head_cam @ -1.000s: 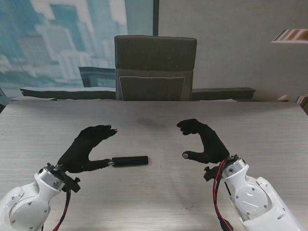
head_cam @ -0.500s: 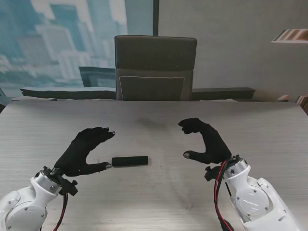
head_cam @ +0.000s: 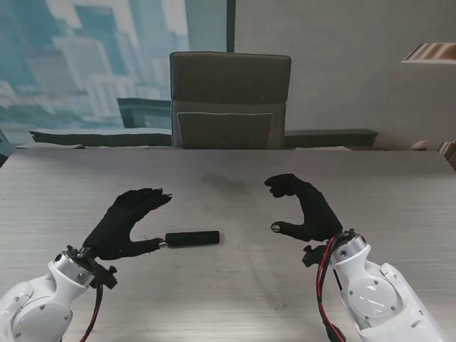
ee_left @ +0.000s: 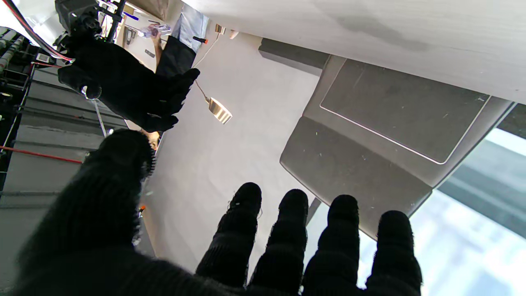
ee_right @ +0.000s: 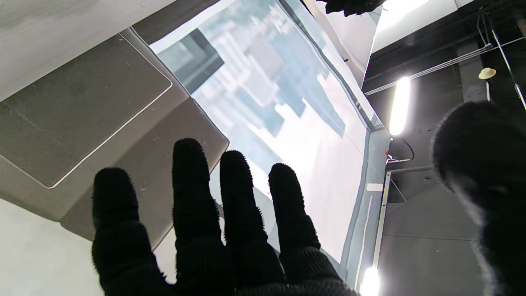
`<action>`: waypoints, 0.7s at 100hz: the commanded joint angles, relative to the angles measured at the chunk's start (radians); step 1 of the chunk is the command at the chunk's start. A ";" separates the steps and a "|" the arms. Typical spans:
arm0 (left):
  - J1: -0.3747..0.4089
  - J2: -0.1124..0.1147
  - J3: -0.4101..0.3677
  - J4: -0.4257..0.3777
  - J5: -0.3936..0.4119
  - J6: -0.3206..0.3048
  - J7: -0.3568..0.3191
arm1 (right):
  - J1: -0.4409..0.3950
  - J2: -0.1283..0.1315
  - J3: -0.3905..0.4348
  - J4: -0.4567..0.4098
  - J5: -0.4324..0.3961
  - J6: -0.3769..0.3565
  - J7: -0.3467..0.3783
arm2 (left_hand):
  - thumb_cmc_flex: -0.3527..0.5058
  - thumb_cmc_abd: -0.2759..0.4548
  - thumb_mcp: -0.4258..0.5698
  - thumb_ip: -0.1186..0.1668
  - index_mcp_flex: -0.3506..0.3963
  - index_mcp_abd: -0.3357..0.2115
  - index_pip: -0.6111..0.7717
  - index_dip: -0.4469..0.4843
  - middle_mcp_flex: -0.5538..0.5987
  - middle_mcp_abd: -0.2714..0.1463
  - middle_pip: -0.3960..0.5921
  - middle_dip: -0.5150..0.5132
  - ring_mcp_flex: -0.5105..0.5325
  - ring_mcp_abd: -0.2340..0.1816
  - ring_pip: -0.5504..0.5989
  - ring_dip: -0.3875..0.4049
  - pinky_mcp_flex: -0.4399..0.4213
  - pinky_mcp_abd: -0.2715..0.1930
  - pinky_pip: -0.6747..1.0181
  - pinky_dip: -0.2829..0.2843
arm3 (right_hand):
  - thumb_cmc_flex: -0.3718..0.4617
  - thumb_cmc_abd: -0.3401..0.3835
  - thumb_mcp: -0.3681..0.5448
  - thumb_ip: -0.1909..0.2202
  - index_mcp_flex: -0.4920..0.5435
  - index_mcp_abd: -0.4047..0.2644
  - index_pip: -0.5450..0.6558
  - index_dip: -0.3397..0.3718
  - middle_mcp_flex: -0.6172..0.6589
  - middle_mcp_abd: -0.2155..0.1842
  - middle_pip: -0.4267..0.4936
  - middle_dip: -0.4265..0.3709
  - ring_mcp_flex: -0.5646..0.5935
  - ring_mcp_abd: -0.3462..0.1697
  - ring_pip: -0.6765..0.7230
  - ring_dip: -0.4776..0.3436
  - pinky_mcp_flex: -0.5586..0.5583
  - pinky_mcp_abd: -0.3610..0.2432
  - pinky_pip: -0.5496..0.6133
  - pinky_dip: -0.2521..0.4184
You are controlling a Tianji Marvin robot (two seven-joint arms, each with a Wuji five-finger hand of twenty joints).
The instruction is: Install the batteries into the remote control and close the cover
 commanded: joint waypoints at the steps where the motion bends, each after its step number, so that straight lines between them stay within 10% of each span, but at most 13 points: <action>1: -0.001 0.001 0.006 -0.001 0.002 0.027 -0.017 | -0.008 -0.005 -0.001 -0.011 0.003 -0.003 0.010 | -0.012 0.012 0.012 0.024 0.020 0.002 0.000 -0.007 0.010 0.012 0.007 -0.010 0.012 0.009 0.003 -0.001 -0.001 0.016 -0.010 0.019 | 0.007 0.002 0.009 -0.018 0.013 -0.018 -0.005 0.005 0.002 0.008 0.000 0.000 0.013 -0.005 0.011 0.014 -0.001 0.014 -0.021 0.018; 70: -0.031 0.007 0.022 0.019 -0.028 0.054 -0.057 | -0.021 -0.008 0.003 -0.019 -0.011 0.001 -0.009 | -0.010 0.017 0.011 0.025 0.020 0.004 0.000 -0.008 0.007 0.011 0.005 -0.011 0.007 0.008 0.001 -0.001 -0.005 0.014 -0.010 0.017 | 0.007 0.018 -0.001 -0.015 0.029 -0.019 -0.010 0.005 0.005 0.010 -0.002 0.000 0.016 -0.002 0.014 0.015 -0.001 0.015 -0.034 0.035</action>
